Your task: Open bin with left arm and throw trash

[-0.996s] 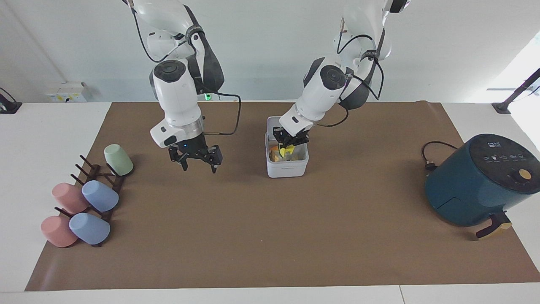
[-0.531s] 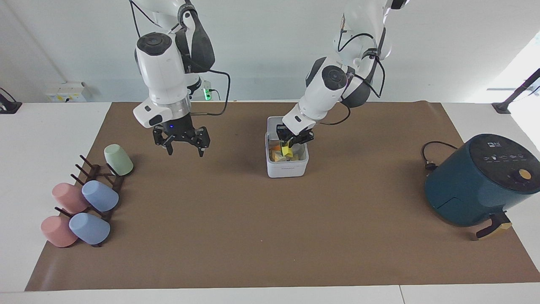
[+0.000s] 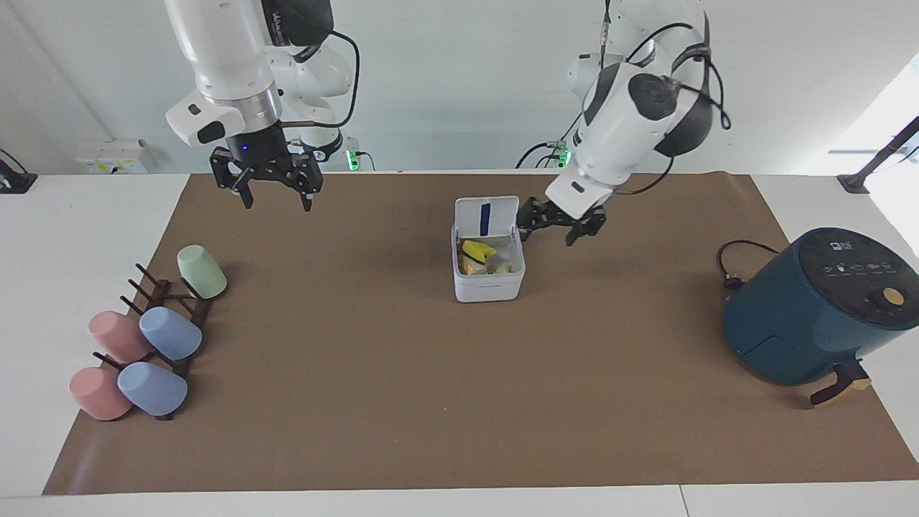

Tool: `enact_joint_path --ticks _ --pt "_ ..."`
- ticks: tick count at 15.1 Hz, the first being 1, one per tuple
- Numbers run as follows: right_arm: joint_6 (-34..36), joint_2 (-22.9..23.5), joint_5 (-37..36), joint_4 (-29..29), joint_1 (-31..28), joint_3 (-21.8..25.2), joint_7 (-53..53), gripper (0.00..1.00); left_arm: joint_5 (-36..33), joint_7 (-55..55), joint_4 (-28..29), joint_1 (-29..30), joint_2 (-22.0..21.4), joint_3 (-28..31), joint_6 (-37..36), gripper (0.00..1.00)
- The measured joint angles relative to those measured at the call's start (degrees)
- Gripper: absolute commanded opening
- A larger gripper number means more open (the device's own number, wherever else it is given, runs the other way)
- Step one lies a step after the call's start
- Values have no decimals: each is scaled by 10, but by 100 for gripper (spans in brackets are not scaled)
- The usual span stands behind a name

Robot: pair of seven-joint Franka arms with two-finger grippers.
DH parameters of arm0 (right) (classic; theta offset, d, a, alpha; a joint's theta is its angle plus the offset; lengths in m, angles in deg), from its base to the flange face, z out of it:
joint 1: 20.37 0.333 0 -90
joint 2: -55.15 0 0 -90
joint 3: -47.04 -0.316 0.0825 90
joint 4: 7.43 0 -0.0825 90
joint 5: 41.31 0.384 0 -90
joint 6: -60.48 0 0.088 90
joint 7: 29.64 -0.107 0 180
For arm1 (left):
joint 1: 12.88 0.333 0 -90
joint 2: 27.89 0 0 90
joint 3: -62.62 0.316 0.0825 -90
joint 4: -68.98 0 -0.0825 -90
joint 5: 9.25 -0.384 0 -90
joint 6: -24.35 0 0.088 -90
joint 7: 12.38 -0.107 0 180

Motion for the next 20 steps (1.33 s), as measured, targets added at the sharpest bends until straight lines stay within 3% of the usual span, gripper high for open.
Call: enact_joint_path --ticks 3,8,12,15,17,20 --pt "25 0 9 -10 -5 1 0 100 -44 -45 -34 71 -21 2 -62 100" --pt "40 2 10 -10 -15 1 0 100 -55 -134 -37 138 -65 4 -131 100" --pt "42 2 11 -9 -16 6 0 100 -69 -137 -24 128 -94 15 -158 100" --pt "44 2 12 -9 5 50 0 100 -69 -141 -12 82 -111 71 -161 100" --pt "51 1 12 -9 25 80 4 100 -70 -149 -12 71 -116 80 -161 100" --pt "56 1 12 -9 28 88 24 100 -71 -156 -21 66 -114 81 -160 100"
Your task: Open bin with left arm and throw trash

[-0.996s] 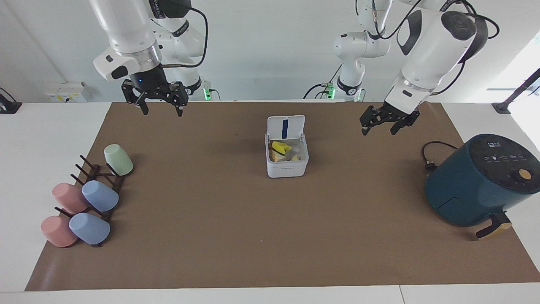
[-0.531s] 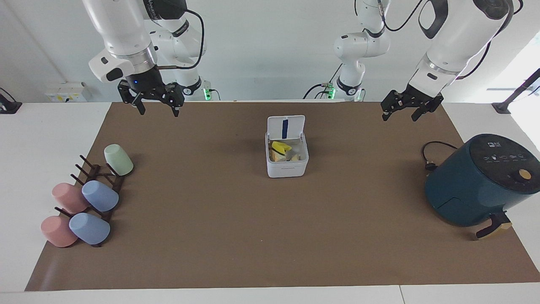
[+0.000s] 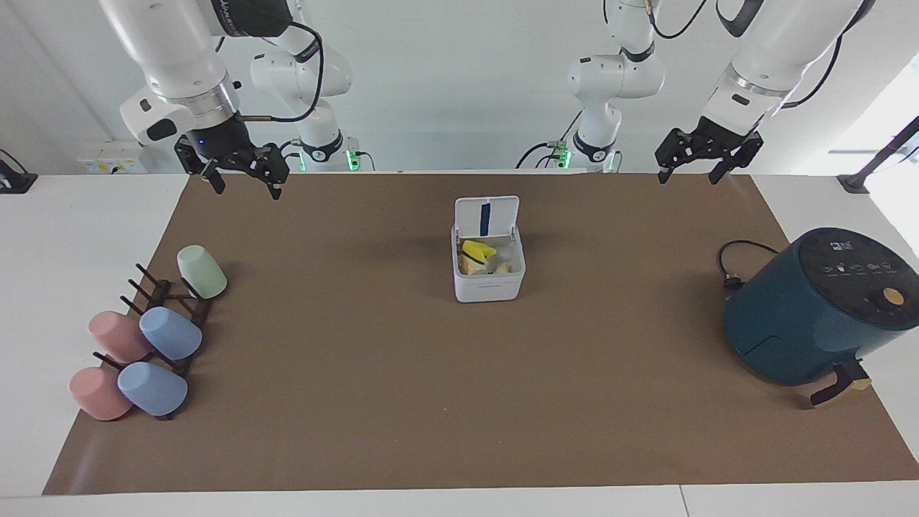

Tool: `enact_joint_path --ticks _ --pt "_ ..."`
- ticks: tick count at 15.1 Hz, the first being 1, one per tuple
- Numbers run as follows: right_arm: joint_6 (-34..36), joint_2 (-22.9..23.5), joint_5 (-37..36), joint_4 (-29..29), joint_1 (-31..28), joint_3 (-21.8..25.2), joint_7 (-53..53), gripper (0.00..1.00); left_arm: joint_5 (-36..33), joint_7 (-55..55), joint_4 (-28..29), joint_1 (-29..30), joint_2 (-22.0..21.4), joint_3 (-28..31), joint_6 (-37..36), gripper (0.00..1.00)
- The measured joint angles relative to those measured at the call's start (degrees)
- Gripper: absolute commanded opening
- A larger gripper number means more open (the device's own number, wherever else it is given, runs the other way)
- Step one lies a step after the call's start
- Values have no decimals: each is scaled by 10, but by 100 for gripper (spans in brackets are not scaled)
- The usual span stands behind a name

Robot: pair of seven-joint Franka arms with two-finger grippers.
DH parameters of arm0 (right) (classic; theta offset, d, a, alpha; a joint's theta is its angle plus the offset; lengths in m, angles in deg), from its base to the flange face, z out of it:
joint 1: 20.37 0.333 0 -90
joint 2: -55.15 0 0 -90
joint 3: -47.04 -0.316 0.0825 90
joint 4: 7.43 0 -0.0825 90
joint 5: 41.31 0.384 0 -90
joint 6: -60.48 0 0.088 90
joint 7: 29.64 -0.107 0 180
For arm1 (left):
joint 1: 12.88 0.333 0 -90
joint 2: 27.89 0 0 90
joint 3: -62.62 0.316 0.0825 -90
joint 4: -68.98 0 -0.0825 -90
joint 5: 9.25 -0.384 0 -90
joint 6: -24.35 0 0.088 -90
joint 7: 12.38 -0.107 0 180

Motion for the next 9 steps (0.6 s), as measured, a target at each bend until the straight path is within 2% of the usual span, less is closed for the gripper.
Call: enact_joint_path --ticks 9 --pt "32 -4 0 6 -21 17 44 100 -3 -2 -3 -2 4 1 -46 100"
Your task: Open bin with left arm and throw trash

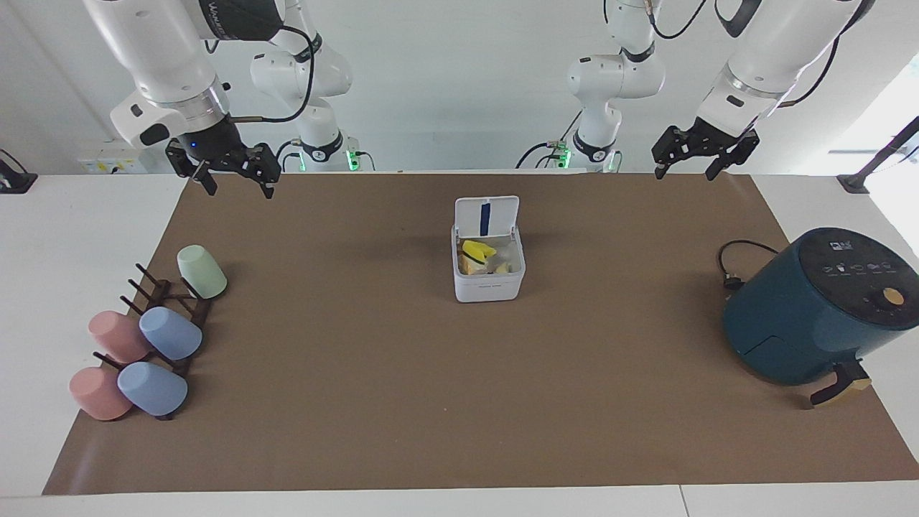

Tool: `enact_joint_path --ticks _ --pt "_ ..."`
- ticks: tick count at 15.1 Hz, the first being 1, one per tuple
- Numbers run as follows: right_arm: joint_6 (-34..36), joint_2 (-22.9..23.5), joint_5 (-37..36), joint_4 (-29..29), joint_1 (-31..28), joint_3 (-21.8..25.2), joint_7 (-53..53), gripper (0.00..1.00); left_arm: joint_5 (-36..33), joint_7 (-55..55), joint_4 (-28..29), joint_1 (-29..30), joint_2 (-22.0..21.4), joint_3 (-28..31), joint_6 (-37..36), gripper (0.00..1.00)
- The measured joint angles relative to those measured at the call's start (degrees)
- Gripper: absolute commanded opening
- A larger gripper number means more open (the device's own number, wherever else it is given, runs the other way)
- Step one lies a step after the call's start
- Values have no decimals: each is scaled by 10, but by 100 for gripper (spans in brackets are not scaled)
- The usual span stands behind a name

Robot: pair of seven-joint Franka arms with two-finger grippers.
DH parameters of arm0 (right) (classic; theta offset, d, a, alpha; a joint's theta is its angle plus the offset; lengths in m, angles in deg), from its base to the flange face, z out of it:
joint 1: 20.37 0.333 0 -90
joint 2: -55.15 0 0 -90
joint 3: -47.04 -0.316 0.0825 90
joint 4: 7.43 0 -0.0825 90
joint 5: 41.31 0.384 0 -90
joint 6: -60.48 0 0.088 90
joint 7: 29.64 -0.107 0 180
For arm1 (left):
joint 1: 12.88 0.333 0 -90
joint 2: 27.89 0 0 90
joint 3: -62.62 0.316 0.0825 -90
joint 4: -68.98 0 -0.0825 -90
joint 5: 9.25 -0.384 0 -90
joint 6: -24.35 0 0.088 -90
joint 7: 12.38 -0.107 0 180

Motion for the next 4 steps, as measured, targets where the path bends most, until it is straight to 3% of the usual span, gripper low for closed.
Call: enact_joint_path --ticks 4 --pt "11 -14 0 7 0 10 0 100 0 0 0 0 0 3 -1 100"
